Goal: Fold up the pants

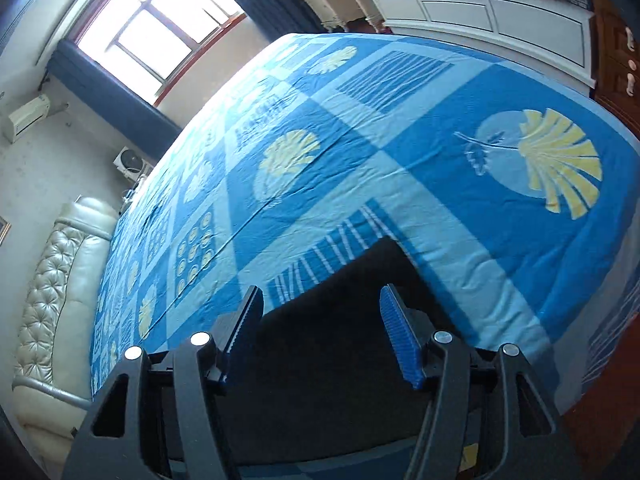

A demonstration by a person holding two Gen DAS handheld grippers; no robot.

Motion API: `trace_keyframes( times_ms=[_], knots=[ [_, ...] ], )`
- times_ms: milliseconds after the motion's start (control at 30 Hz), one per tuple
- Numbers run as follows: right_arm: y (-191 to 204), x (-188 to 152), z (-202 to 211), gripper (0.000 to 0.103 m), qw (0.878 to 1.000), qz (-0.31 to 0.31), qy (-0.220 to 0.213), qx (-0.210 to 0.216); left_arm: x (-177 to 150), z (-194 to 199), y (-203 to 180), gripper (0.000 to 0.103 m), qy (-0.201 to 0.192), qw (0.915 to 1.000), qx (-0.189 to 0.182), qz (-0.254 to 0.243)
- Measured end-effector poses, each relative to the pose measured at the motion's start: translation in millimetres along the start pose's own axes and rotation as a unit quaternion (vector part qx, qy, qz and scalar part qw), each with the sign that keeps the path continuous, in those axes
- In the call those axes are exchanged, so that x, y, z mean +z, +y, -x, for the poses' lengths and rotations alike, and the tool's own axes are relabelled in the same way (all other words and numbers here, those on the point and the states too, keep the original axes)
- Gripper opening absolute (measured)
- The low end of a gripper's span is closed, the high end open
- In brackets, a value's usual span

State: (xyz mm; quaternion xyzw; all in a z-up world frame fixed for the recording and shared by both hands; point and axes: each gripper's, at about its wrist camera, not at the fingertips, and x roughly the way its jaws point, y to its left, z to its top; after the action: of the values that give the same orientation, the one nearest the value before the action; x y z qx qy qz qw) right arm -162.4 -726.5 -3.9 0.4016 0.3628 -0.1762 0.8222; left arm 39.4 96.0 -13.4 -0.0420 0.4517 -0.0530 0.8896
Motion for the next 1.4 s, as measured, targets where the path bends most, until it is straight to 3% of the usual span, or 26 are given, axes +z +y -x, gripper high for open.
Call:
trace_keyframes(
  times_ms=[67, 167, 267, 367, 433, 567, 600, 633, 800, 967, 1133, 1400],
  knots=[
    [-32.6, -2.6, -3.5, 0.061, 0.999, -0.031, 0.005, -0.01, -0.8, 3.1, -2.6, 0.101, 0.003, 1.0, 0.001, 0.005],
    [-57.8, -9.8, -17.5, 0.061, 0.998, -0.058, 0.026, 0.02, -1.3, 9.0, -4.9, 0.101, 0.003, 0.9999, 0.004, 0.016],
    [-62.9, -14.3, -30.7, 0.063, 0.995, -0.069, 0.037, 0.067, -1.6, 14.4, -8.0, 0.101, 0.001, 0.9998, 0.009, 0.018],
    [-57.5, -21.0, -45.0, 0.063, 0.984, -0.082, 0.078, 0.138, -1.0, 17.3, -10.7, 0.101, -0.001, 0.9998, 0.015, 0.015],
    [-45.6, -23.3, -47.6, 0.063, 0.988, -0.046, 0.083, 0.125, -0.7, 17.8, -11.4, 0.101, -0.001, 0.9997, 0.016, 0.016],
    [-28.9, -27.1, -52.8, 0.048, 0.99, -0.022, 0.099, 0.1, -1.4, 16.8, -12.5, 0.101, 0.004, 0.9997, 0.01, 0.022],
    [-24.4, -27.7, -54.8, 0.034, 0.99, -0.016, 0.102, 0.097, -1.6, 16.5, -13.0, 0.101, 0.005, 0.9997, 0.008, 0.022],
    [-21.2, -28.5, -56.5, 0.028, 0.989, -0.016, 0.108, 0.097, -2.3, 16.3, -13.6, 0.101, 0.006, 0.9997, 0.007, 0.022],
    [2.2, -28.8, -44.7, 0.024, 0.991, -0.025, 0.084, 0.098, -2.2, 23.1, -14.7, 0.101, -0.001, 0.9999, 0.001, 0.013],
    [43.9, -24.2, -14.7, 0.023, 0.989, -0.016, 0.052, 0.14, -0.3, 31.7, -13.5, 0.101, -0.014, 0.9999, 0.002, 0.006],
    [103.4, -26.0, 15.2, 0.023, 0.984, 0.031, 0.029, 0.173, -0.5, 36.6, -11.1, 0.101, -0.02, 0.9996, -0.01, 0.019],
    [215.6, -58.2, 32.6, 0.023, 0.97, 0.115, 0.023, 0.215, -1.2, 41.6, -11.3, 0.101, -0.022, 0.9992, -0.021, 0.025]
  ],
)
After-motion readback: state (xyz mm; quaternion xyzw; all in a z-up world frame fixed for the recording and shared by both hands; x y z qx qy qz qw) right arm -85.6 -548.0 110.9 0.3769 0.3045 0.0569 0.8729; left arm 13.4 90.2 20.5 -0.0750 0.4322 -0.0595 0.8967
